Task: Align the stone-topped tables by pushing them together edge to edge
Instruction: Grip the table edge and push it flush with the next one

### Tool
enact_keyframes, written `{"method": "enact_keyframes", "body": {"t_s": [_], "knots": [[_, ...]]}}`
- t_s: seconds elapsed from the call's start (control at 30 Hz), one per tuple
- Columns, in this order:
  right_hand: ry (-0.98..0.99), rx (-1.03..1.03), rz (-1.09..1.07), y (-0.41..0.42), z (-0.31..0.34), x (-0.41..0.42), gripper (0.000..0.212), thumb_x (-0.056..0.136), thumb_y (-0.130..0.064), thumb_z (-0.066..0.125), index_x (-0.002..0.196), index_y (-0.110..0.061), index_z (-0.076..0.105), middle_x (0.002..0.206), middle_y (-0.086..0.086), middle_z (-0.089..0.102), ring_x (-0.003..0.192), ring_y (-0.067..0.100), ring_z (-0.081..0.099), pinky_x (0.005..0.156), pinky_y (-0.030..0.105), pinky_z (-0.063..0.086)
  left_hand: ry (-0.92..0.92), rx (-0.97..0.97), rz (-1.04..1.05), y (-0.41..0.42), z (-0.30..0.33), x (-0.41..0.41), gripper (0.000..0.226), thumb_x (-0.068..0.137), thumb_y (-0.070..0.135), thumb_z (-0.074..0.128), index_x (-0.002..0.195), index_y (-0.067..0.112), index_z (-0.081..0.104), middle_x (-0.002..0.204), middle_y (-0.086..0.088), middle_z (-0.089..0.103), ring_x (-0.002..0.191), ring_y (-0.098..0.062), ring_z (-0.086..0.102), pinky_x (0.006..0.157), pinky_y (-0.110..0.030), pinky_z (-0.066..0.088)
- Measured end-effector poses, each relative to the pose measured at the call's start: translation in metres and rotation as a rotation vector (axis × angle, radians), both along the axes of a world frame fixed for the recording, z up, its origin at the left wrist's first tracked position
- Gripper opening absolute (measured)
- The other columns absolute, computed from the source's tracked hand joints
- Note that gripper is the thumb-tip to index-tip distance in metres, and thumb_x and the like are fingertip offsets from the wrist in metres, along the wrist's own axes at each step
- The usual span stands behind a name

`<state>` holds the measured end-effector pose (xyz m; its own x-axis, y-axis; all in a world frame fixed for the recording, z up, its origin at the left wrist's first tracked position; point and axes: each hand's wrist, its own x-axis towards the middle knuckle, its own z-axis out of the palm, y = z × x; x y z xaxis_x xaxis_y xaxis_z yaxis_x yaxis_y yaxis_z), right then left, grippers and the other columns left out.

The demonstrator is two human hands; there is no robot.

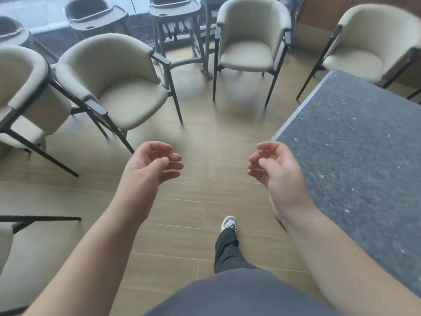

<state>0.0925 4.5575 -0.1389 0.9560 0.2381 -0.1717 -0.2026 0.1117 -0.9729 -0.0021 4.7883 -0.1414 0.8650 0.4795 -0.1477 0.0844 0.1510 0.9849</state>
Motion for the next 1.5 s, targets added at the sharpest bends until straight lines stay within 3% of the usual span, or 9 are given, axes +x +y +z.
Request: {"method": "enact_keyframes", "body": {"t_s": [0.13, 0.3, 0.47, 0.73, 1.03, 1.17, 1.3, 1.5], "knots": [[0.004, 0.006, -0.001, 0.013, -0.012, 0.058, 0.029, 0.081, -0.007, 0.046, 0.107, -0.010, 0.058, 0.082, -0.003, 0.066, 0.078, 0.014, 0.064, 0.073, 0.028, 0.055, 0.004, 0.010, -0.034, 0.020, -0.004, 0.071, 0.025, 0.084, 0.010, 0.051, 0.105, 0.013, 0.063, 0.090, -0.003, 0.073, 0.085, -0.023, 0.072, 0.076, -0.034, 0.057], [0.009, -0.070, 0.043, 0.038, -0.020, 0.152, 0.028, 0.093, 0.008, 0.042, 0.110, -0.008, 0.058, 0.084, -0.002, 0.066, 0.081, 0.014, 0.065, 0.078, 0.032, 0.055, 0.047, 0.065, -0.031, 0.046, 0.000, 0.167, 0.026, 0.083, 0.012, 0.051, 0.107, 0.012, 0.062, 0.090, -0.003, 0.073, 0.087, -0.023, 0.071, 0.081, -0.038, 0.056], [-0.059, -0.116, 0.090, 0.073, -0.006, 0.246, 0.029, 0.094, 0.010, 0.041, 0.110, -0.008, 0.057, 0.085, 0.001, 0.065, 0.082, 0.016, 0.064, 0.084, 0.038, 0.056, 0.037, 0.147, -0.052, 0.071, 0.003, 0.248, 0.025, 0.085, 0.013, 0.049, 0.107, 0.014, 0.062, 0.091, -0.002, 0.074, 0.086, -0.021, 0.072, 0.077, -0.032, 0.058], [-0.079, -0.130, 0.047, 0.127, -0.005, 0.342, 0.030, 0.094, 0.012, 0.040, 0.112, -0.007, 0.056, 0.092, 0.003, 0.063, 0.083, 0.014, 0.061, 0.083, 0.037, 0.056, 0.021, 0.110, -0.079, 0.133, -0.010, 0.355, 0.025, 0.086, 0.012, 0.049, 0.106, 0.015, 0.063, 0.090, -0.001, 0.074, 0.085, -0.021, 0.073, 0.078, -0.031, 0.060], [-0.056, -0.167, -0.110, 0.245, -0.008, 0.454, 0.029, 0.096, 0.012, 0.040, 0.114, -0.005, 0.054, 0.095, 0.007, 0.062, 0.079, 0.012, 0.062, 0.082, 0.039, 0.056, 0.019, 0.065, -0.303, 0.247, -0.021, 0.510, 0.025, 0.085, 0.011, 0.050, 0.107, 0.014, 0.062, 0.092, -0.005, 0.074, 0.087, -0.023, 0.072, 0.078, -0.031, 0.059], [-0.114, -0.178, -0.119, 0.282, 0.004, 0.497, 0.033, 0.096, 0.008, 0.042, 0.115, -0.015, 0.056, 0.099, 0.004, 0.065, 0.085, 0.012, 0.065, 0.086, 0.032, 0.056, 0.008, 0.038, -0.378, 0.279, -0.009, 0.575, 0.024, 0.085, 0.009, 0.050, 0.105, 0.015, 0.064, 0.091, -0.006, 0.074, 0.086, -0.025, 0.071, 0.078, -0.033, 0.059], [-0.177, -0.224, -0.178, 0.278, 0.011, 0.531, 0.034, 0.090, -0.008, 0.045, 0.118, -0.024, 0.055, 0.104, 0.000, 0.065, 0.093, 0.015, 0.065, 0.090, 0.034, 0.055, -0.012, 0.056, -0.502, 0.269, 0.004, 0.635, 0.024, 0.085, 0.010, 0.050, 0.105, 0.014, 0.062, 0.090, -0.004, 0.074, 0.086, -0.024, 0.071, 0.079, -0.034, 0.058], [-0.184, -0.232, -0.383, 0.219, 0.006, 0.581, 0.035, 0.089, -0.009, 0.045, 0.119, -0.023, 0.055, 0.104, 0.000, 0.065, 0.096, 0.019, 0.064, 0.091, 0.035, 0.053, -0.036, 0.090, -0.778, 0.189, 0.014, 0.716, 0.026, 0.086, 0.010, 0.051, 0.110, 0.009, 0.059, 0.093, -0.005, 0.072, 0.088, -0.025, 0.070, 0.085, -0.040, 0.059]]}}
